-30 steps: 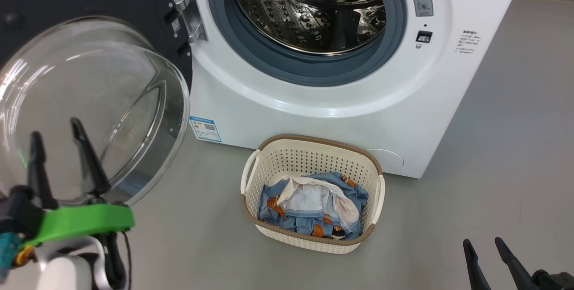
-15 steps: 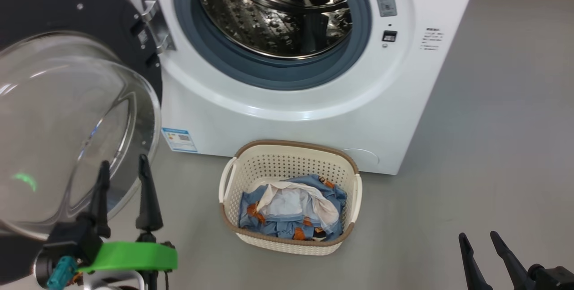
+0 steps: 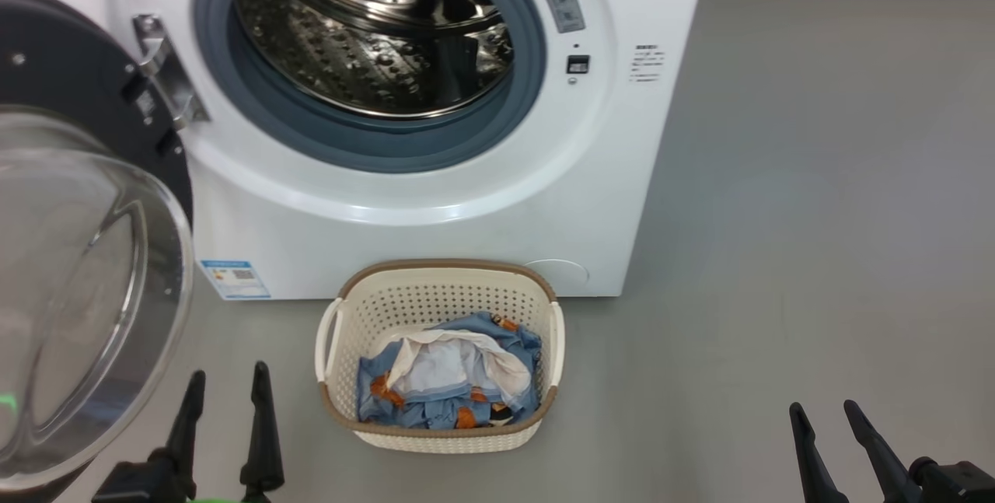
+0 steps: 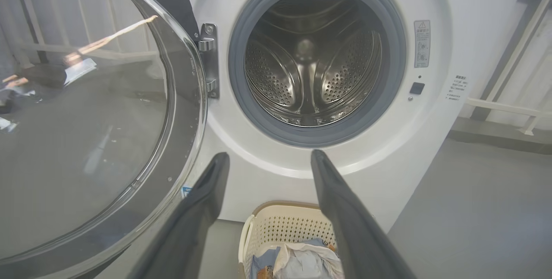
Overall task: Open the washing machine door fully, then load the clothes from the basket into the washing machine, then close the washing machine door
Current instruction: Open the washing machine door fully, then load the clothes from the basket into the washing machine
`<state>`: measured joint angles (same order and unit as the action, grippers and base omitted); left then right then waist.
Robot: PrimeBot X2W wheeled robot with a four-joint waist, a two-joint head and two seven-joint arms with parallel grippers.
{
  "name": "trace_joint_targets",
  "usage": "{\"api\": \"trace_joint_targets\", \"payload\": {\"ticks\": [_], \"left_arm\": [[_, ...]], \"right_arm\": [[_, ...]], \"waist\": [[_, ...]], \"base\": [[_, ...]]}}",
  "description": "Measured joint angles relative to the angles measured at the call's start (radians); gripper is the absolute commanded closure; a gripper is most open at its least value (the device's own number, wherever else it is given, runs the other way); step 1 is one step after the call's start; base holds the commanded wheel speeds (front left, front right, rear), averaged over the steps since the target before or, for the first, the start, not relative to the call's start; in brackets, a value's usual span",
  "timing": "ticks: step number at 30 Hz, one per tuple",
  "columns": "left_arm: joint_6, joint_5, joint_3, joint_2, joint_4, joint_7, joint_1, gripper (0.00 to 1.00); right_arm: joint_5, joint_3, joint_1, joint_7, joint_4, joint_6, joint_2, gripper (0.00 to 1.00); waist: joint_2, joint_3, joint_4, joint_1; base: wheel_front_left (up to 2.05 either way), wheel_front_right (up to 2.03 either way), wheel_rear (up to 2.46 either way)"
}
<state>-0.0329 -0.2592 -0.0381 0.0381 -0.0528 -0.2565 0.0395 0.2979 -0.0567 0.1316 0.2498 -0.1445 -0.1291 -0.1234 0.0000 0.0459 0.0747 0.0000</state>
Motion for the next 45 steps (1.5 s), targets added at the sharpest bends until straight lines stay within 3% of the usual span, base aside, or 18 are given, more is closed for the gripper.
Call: {"api": "trace_joint_targets", "payload": {"ticks": [3,20,29,45], "left_arm": [[-0.025,0.000,0.002,0.000,-0.007,0.000,0.021,0.00],[-0.062,-0.069,0.060,0.002,-0.046,0.000,0.150,0.00],[-0.086,-0.072,0.093,0.002,-0.045,0.000,0.186,0.00],[-0.091,-0.063,0.115,0.003,-0.032,0.000,0.188,0.00]], "right_arm": [[0.000,-0.001,0.000,0.000,0.000,0.000,0.000,0.00],[0.000,0.002,0.002,0.000,-0.004,0.000,-0.008,0.00],[0.000,0.004,0.014,0.000,-0.007,0.000,-0.008,0.00],[0.000,0.003,0.014,0.000,-0.006,0.000,-0.008,0.00]], "waist": [[0.0000,-0.003,-0.024,0.0000],[0.0000,-0.049,-0.102,0.0000],[0.0000,-0.071,-0.120,0.0000],[0.0000,-0.066,-0.122,0.0000]], "base": [[0.00,0.00,0.00],[0.00,0.00,0.00],[0.00,0.00,0.00],[0.00,0.00,0.00]]}}
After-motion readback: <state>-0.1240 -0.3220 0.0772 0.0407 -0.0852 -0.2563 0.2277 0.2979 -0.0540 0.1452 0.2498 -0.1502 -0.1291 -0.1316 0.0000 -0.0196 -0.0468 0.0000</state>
